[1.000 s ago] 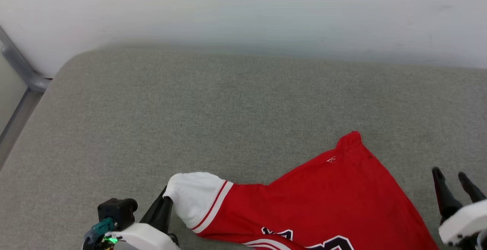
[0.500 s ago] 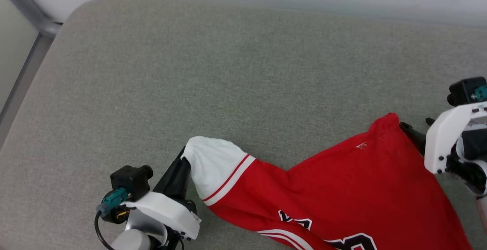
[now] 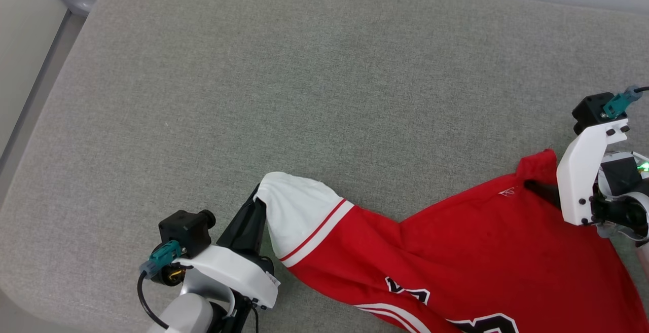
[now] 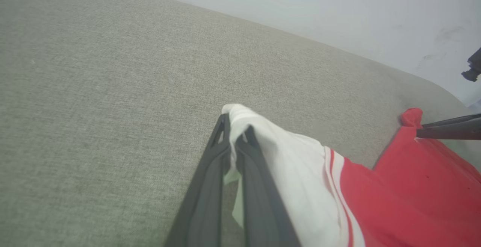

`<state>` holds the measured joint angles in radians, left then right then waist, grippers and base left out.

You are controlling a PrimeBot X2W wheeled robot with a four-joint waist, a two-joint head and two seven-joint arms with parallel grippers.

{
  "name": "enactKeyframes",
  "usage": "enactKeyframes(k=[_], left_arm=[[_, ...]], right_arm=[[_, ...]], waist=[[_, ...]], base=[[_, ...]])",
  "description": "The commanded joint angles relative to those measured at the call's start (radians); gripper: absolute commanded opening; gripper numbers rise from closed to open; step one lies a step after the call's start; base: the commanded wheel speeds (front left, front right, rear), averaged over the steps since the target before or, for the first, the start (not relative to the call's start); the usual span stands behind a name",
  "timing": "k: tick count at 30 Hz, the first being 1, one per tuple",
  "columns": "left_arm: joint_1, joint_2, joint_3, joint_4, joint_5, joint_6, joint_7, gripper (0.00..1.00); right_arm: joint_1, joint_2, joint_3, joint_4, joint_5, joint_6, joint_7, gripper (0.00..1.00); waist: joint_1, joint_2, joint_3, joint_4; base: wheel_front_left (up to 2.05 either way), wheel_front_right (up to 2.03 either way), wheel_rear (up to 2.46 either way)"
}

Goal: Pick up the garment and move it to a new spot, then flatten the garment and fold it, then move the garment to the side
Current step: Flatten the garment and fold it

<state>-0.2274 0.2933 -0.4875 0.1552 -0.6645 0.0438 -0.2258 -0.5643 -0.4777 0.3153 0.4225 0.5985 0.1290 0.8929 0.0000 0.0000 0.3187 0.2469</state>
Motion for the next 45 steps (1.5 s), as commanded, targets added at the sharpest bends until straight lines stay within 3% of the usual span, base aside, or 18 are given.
enactKeyframes(k=[1, 7, 16, 22, 28, 35, 45], left_arm=[[-0.016, -0.006, 0.0, 0.007, -0.004, -0.007, -0.008, 0.0], [-0.026, 0.001, 0.008, 0.031, -0.006, -0.01, -0.013, 0.0], [-0.083, 0.061, 0.064, 0.044, -0.014, 0.012, 0.01, 0.0], [-0.281, 0.114, 0.1, 0.064, -0.009, 0.002, 0.094, 0.0], [-0.487, 0.128, 0.127, 0.145, -0.016, -0.022, 0.141, 0.0], [-0.808, 0.141, 0.153, 0.319, 0.0, -0.057, 0.172, 0.0], [-1.2, 0.213, 0.162, 0.481, 0.084, -0.055, 0.166, 0.0]], right_arm=[[0.065, 0.022, 0.058, 0.049, 0.03, 0.003, 0.031, 0.0], [0.01, -0.001, 0.063, 0.039, 0.067, 0.002, -0.039, 0.0], [-0.078, -0.008, 0.005, 0.008, 0.04, 0.002, -0.224, 0.0], [-0.168, 0.045, -0.122, 0.029, -0.08, 0.001, -0.327, 0.0], [-0.275, 0.096, -0.191, 0.042, -0.17, 0.001, -0.378, 0.0], [-0.481, 0.15, -0.274, 0.064, -0.277, 0.001, -0.465, 0.0], [-0.812, 0.197, -0.319, 0.134, -0.368, 0.001, -0.572, 0.0]], waist=[[0.0, 0.0, 0.002, 0.0], [0.0, 0.0, -0.019, -0.01], [0.0, 0.0, -0.084, -0.065], [0.0, 0.0, -0.101, -0.126], [0.0, 0.0, -0.076, -0.168], [0.0, 0.0, 0.005, -0.214], [0.0, 0.0, 0.14, -0.265]], base=[[0.0, 0.0, 0.0], [0.0, 0.0, 0.0], [0.0, 0.0, 0.0], [0.0, 0.0, 0.0], [0.0, 0.0, 0.0], [0.0, 0.0, 0.0], [0.0, 0.0, 0.0]])
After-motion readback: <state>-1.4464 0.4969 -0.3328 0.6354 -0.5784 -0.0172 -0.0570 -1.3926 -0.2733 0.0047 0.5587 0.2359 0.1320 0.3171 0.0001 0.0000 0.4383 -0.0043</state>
